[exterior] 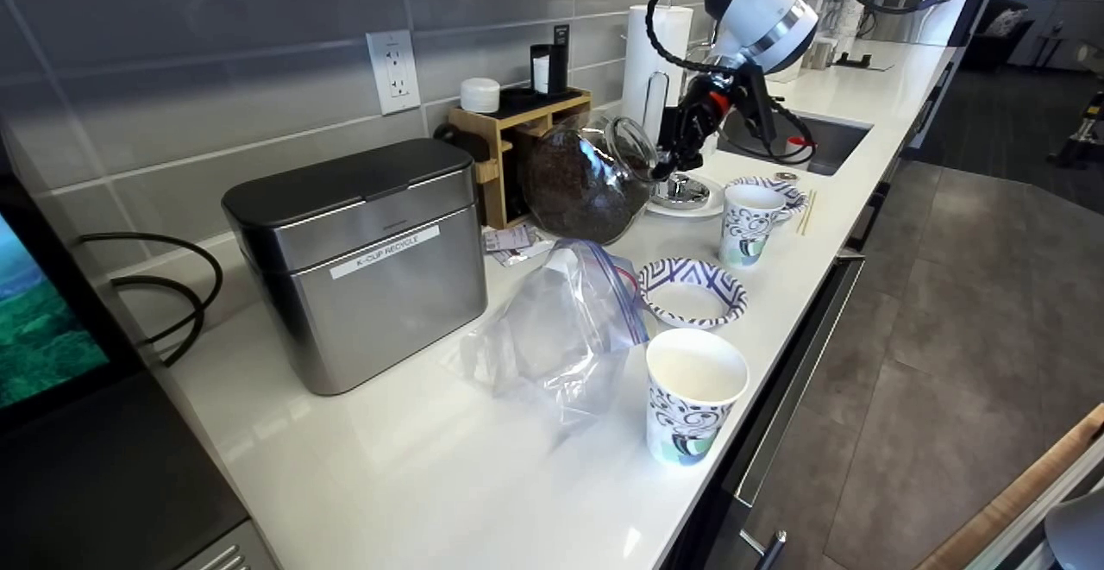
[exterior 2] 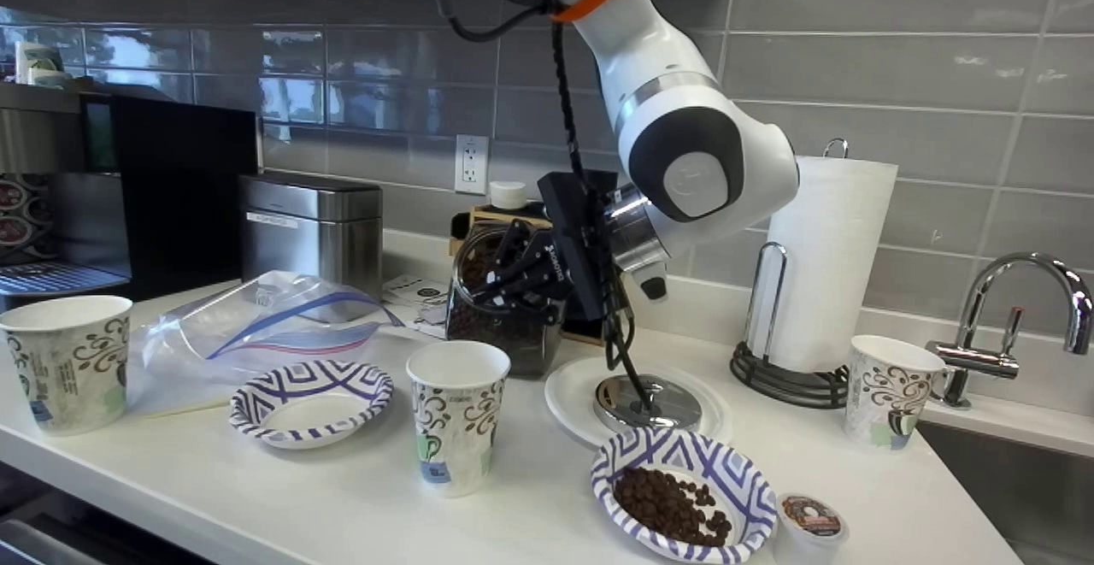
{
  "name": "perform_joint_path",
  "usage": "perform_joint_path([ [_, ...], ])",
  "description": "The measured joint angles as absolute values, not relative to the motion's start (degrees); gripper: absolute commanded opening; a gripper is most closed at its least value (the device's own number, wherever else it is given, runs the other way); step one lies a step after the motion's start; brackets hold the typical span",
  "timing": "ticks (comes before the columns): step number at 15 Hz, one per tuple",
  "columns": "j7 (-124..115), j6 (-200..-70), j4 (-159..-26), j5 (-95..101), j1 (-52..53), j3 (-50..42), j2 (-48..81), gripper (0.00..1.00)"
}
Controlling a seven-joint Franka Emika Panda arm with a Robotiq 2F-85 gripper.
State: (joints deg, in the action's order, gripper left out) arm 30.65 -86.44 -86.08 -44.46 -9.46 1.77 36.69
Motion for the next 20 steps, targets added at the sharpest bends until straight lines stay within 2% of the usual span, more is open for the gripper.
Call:
perform_joint_path([
  [10, 30.20, -85.58, -83.86, -42.69, -9.47, 1.83, 36.76, 0.01],
  [20, 27.95, -79.07, -74.30, -33.53, -8.43, 3.36, 40.97, 0.01],
])
